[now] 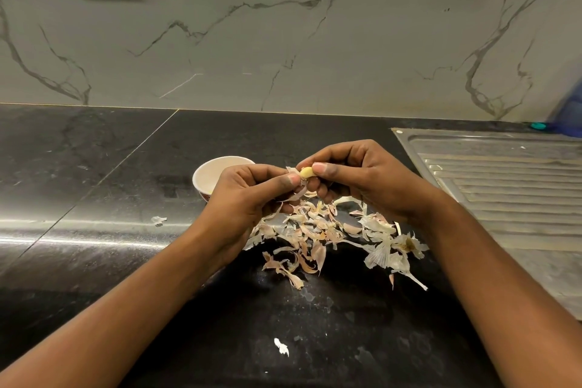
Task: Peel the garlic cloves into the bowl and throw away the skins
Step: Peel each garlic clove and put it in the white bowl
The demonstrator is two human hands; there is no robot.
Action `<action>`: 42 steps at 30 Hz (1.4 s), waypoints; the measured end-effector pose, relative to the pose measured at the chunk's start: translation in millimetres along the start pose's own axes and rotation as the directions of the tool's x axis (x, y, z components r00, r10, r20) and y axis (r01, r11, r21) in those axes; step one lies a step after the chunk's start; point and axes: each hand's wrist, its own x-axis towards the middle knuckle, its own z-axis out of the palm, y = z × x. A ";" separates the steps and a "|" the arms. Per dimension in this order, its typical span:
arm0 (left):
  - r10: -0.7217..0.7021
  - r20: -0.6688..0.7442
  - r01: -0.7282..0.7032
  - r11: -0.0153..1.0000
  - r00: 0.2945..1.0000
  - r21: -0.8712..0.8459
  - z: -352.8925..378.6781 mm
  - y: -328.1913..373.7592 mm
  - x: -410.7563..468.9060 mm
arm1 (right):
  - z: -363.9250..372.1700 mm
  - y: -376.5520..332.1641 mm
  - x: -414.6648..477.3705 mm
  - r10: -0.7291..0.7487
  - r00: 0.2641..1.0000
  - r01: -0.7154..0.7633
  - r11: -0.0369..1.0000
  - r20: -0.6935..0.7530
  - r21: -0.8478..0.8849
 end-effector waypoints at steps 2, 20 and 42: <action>0.001 -0.015 -0.001 1.000 1.000 0.006 0.1 -0.9 -0.2 | 2.1 -0.7 0.2 0.000 1.000 0.000 1.000 0.003 -0.028; -0.003 -0.023 0.006 0.989 1.000 0.145 1.9 -2.2 2.9 | 11.6 -2.5 -0.8 -0.100 0.992 0.087 0.984 -0.079 -0.155; 0.051 0.009 -0.051 0.996 0.999 0.080 -3.3 -5.6 1.5 | 2.5 -7.0 -4.1 -0.065 0.993 0.055 0.994 -0.099 -0.096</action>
